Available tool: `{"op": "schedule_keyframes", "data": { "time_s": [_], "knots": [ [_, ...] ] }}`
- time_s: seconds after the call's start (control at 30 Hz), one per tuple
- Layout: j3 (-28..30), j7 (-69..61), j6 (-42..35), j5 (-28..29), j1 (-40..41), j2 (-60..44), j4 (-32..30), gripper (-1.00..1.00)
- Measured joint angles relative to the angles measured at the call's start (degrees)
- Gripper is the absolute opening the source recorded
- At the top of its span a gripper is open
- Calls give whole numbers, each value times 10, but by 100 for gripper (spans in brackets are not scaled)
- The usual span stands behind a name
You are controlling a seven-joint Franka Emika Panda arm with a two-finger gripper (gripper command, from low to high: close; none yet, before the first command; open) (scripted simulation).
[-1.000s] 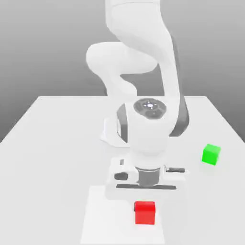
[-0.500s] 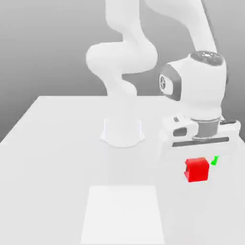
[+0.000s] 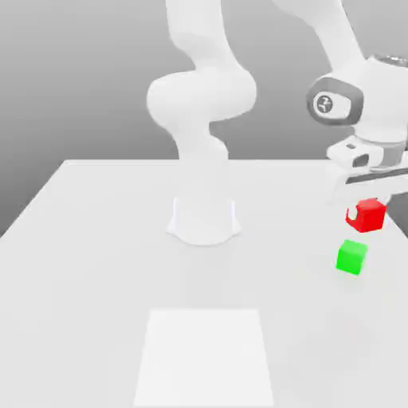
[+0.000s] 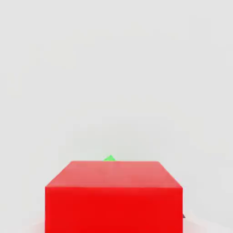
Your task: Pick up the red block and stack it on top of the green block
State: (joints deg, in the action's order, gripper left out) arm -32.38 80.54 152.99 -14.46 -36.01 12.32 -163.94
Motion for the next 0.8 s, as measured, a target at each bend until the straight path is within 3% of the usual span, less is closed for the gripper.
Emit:
{"op": "schedule_keyframes", "data": {
  "time_s": [0.47, 0.8],
  "knots": [
    [-25, 88, 86, 122, 48, -91, 0, -100],
    [4, 179, 140, 249, 51, -164, 3, -100]
  ]
}}
